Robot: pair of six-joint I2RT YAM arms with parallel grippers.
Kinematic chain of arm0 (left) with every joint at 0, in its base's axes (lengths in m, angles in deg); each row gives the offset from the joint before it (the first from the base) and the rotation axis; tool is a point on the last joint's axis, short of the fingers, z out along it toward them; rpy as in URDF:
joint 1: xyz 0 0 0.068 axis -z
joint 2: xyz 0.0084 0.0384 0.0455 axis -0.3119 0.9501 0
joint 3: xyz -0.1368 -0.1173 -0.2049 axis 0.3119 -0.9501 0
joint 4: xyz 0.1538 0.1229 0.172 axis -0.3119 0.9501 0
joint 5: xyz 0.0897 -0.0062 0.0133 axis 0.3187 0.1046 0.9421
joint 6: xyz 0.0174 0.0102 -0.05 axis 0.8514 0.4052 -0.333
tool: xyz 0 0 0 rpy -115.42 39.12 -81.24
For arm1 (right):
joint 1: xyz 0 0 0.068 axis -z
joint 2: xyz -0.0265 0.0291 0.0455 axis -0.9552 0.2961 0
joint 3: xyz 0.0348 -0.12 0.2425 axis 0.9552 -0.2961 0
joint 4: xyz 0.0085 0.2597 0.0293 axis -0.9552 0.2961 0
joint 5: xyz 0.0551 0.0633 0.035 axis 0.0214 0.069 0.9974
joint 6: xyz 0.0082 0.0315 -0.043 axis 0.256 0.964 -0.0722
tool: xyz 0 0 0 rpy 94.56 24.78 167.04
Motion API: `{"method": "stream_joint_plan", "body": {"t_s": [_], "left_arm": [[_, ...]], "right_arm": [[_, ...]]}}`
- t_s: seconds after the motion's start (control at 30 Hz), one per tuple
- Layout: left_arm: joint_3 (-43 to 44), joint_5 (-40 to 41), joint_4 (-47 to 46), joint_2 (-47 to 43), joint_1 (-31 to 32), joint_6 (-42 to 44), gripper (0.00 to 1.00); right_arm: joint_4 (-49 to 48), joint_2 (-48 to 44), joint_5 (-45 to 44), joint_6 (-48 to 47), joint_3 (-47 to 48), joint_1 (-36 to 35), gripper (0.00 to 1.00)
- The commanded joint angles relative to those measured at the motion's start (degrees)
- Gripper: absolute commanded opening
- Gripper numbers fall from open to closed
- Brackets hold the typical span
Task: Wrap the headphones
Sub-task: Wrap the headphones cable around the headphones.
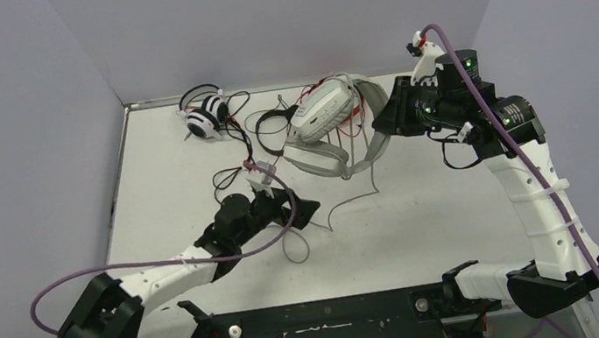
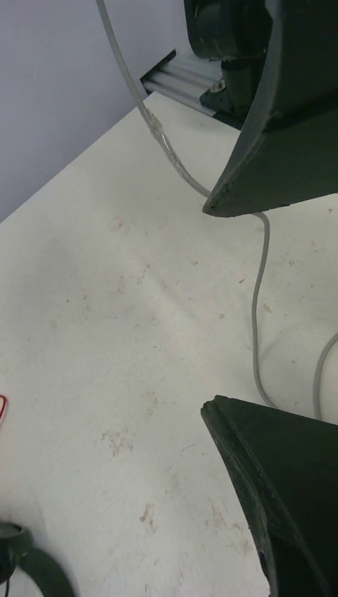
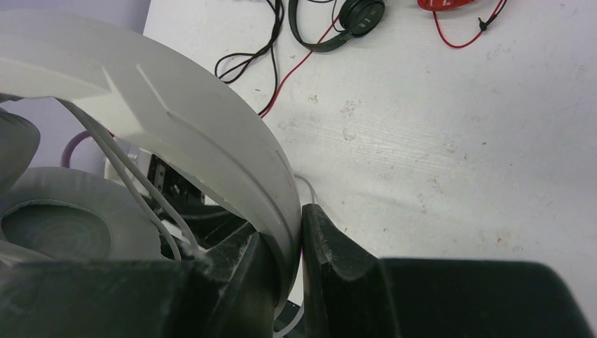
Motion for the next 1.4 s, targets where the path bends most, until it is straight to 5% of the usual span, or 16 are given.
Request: {"method": "stream_joint_plan", "body": {"t_s": [0.0, 0.17, 0.23, 0.43, 0.53, 0.87, 1.2, 1.27, 1.37], "left_arm": [[-0.1, 27.7, 17.1, -11.5, 8.1, 9.1, 0.97], [-10.7, 39.1, 13.8, -26.3, 8.2, -2.3, 0.97], [-17.9, 31.9, 2.8, -30.8, 8.3, 2.2, 0.9], [-13.4, 24.8, 12.9, -29.7, 11.7, 8.4, 0.97], [-13.1, 19.4, 10.4, -27.6, 13.1, 9.6, 0.97], [-6.3, 27.5, 1.8, -8.2, 24.8, 20.3, 0.89], [1.0, 24.5, -14.3, 13.9, 23.2, 22.9, 0.88], [2.6, 21.1, -16.5, 16.9, 21.1, 21.8, 0.81], [5.0, 19.8, -17.2, 19.5, 18.8, 20.2, 0.55]], "right_arm": [[-5.5, -0.8, 0.2, 2.7, 2.1, 0.6, 0.0], [-6.1, -1.1, 0.5, 3.3, 1.4, 0.7, 0.0], [-6.3, -1.2, 0.8, 3.5, 1.2, 0.9, 0.0], [-6.5, -1.3, 0.7, 3.6, 1.0, 1.0, 0.0], [-6.9, -1.2, 0.6, 3.7, 0.7, 1.0, 0.0], [-7.4, -0.8, 0.7, 3.7, 0.7, 1.1, 0.0], [-7.1, -1.4, 1.8, 4.3, 1.3, 1.3, 0.0], [-6.8, -1.4, 1.9, 4.3, 1.8, 1.3, 0.0], [-6.1, -1.6, 1.8, 4.1, 2.4, 1.4, 0.0]]}}
